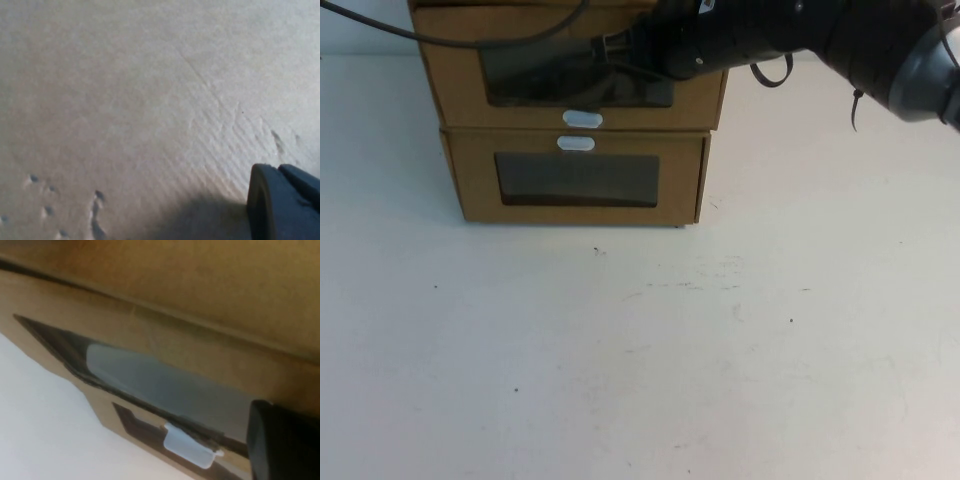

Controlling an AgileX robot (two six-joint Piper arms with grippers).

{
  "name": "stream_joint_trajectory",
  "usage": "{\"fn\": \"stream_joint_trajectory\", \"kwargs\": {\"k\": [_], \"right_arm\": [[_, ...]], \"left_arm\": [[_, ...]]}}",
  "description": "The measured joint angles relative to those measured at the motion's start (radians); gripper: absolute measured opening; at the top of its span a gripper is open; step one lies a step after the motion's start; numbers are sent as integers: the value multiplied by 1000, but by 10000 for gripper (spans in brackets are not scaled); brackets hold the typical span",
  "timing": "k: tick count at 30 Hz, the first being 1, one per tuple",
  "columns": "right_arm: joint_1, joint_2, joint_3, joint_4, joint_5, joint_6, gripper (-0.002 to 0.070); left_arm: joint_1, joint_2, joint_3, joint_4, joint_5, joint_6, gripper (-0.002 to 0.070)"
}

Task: Close the shoe box
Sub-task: Close the shoe box with your right arm

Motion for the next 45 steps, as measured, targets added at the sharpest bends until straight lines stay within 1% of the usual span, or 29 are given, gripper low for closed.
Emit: {"fn": "stream_joint_trajectory", "kwargs": {"k": [7,15,23,27,36,38,41,45], "right_arm": [[0,9,0,8,-18,4,-13],[-9,13,-65,155,129,-116,-13],[-9,14,-175,180,305,-137,-13],[-11,14,-209,176,350,-141,-13],[-11,14,-220,181,371,-143,-13],[-11,14,-220,195,351,-143,-13],[-6,15,-220,268,332,-178,-13],[41,24,-220,320,236,-235,-13]], "left_arm": [[0,0,0,-2,0,4,-5],[0,0,0,-26,9,29,-5],[16,-44,0,-22,9,53,-5],[24,-99,0,-12,9,88,-5],[25,-187,0,73,35,101,-5],[25,-191,0,87,37,101,-5],[25,-188,0,94,37,98,-5],[25,-169,0,102,27,87,-5]]}}
